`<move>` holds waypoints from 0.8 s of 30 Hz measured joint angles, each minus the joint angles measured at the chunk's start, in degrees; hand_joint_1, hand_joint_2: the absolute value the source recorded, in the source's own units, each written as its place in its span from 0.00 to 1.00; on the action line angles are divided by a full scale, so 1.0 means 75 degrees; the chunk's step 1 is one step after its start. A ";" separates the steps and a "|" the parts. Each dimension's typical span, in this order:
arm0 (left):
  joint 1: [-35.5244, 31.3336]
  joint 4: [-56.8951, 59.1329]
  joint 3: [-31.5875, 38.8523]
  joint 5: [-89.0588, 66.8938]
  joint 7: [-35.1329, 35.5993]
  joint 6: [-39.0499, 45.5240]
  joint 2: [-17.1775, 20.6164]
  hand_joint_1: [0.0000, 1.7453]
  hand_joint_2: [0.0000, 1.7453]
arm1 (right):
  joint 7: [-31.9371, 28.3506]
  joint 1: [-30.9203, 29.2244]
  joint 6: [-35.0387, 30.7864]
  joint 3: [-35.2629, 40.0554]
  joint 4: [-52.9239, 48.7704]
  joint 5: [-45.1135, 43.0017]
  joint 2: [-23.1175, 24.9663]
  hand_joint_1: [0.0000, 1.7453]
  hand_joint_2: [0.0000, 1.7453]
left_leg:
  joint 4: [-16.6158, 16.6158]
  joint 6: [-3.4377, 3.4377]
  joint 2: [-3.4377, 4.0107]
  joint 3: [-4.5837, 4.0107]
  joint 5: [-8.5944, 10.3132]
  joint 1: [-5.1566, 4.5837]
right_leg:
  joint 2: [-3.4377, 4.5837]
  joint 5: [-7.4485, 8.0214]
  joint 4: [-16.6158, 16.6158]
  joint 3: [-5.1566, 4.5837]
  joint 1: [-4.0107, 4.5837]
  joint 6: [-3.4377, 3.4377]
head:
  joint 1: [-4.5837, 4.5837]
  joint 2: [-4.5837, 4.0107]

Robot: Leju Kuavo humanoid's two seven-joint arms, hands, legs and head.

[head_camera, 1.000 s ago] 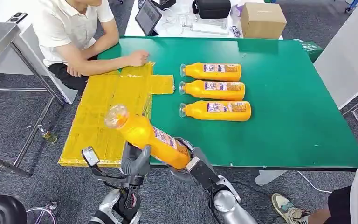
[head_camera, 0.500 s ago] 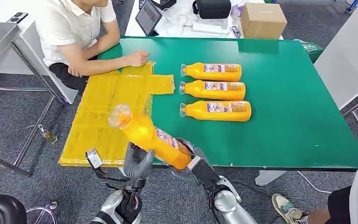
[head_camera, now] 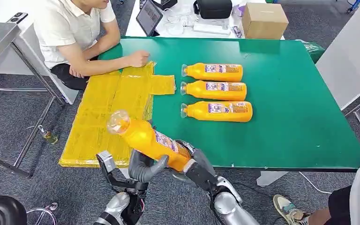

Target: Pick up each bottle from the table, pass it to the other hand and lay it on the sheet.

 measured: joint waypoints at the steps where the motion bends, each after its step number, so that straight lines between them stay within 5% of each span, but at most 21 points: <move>1: -0.0019 0.0021 -0.0012 0.0021 0.0068 -0.0071 0.0000 0.00 1.00 | 0.0006 -0.0009 0.0003 0.0038 -0.0006 0.0068 -0.0027 0.95 1.00 | 0.0000 0.0000 0.0000 0.0000 0.0000 0.0000 | 0.0000 0.0000 0.0000 0.0001 0.0000 0.0000 | 0.0003 0.0000; 2: -0.0035 0.0053 -0.0014 0.0105 0.0171 -0.0221 0.0000 0.27 1.00 | 0.0017 -0.0021 0.0003 0.0093 -0.0012 0.0166 -0.0061 0.94 1.00 | 0.0000 0.0000 0.0000 0.0000 0.0000 0.0000 | 0.0000 0.0000 0.0000 0.0000 0.0000 0.0000 | -0.0003 0.0000; 3: -0.0052 0.0094 -0.0006 0.0204 0.0251 -0.0368 0.0003 0.85 1.00 | 0.0020 -0.0035 0.0003 0.0123 -0.0012 0.0240 -0.0099 0.91 1.00 | 0.0000 0.0000 0.0000 0.0000 0.0000 0.0000 | 0.0001 0.0001 0.0000 0.0000 0.0000 0.0000 | -0.0003 0.0000; 4: -0.0070 0.0137 0.0009 0.0286 0.0310 -0.0517 0.0009 1.00 1.00 | 0.0020 -0.0054 0.0006 0.0164 -0.0012 0.0309 -0.0140 0.93 1.00 | 0.0000 0.0000 0.0001 0.0000 0.0000 0.0000 | 0.0001 0.0001 0.0000 0.0000 0.0000 0.0000 | 0.0000 0.0000; 12: -0.0149 0.0335 0.0224 0.0679 0.0429 -0.0968 0.0017 1.00 1.00 | 0.0084 -0.0166 0.0032 0.0388 0.0090 0.0400 -0.0222 0.86 1.00 | 0.0000 0.0000 0.0003 0.0002 0.0000 0.0001 | 0.0001 0.0000 0.0000 -0.0002 0.0001 0.0000 | -0.0003 0.0000; 13: -0.0148 0.0335 0.0250 0.0722 0.0443 -0.1006 0.0017 1.00 1.00 | 0.0084 -0.0183 0.0038 0.0400 0.0108 0.0400 -0.0222 0.75 1.00 | 0.0000 0.0000 0.0003 0.0002 0.0000 0.0001 | 0.0001 0.0000 0.0000 -0.0002 0.0001 0.0000 | 0.0000 0.0000; 14: -0.0146 0.0335 0.0283 0.0808 0.0461 -0.1076 0.0017 1.00 1.00 | 0.0082 -0.0193 0.0050 0.0405 0.0117 0.0400 -0.0222 0.02 1.00 | 0.0000 0.0000 0.0003 0.0002 0.0000 0.0001 | 0.0001 0.0000 0.0000 -0.0002 0.0001 0.0000 | -0.0003 0.0000; 24: -0.0003 0.0187 0.0719 0.2676 0.1163 -0.3069 0.0055 1.00 1.00 | -0.0397 -0.0175 -0.0012 0.0496 0.0169 0.0234 -0.0044 0.00 1.00 | 0.0000 -0.0001 0.0016 0.0005 0.0000 0.0001 | 0.0006 0.0000 0.0000 -0.0004 0.0001 -0.0001 | -0.0006 0.0000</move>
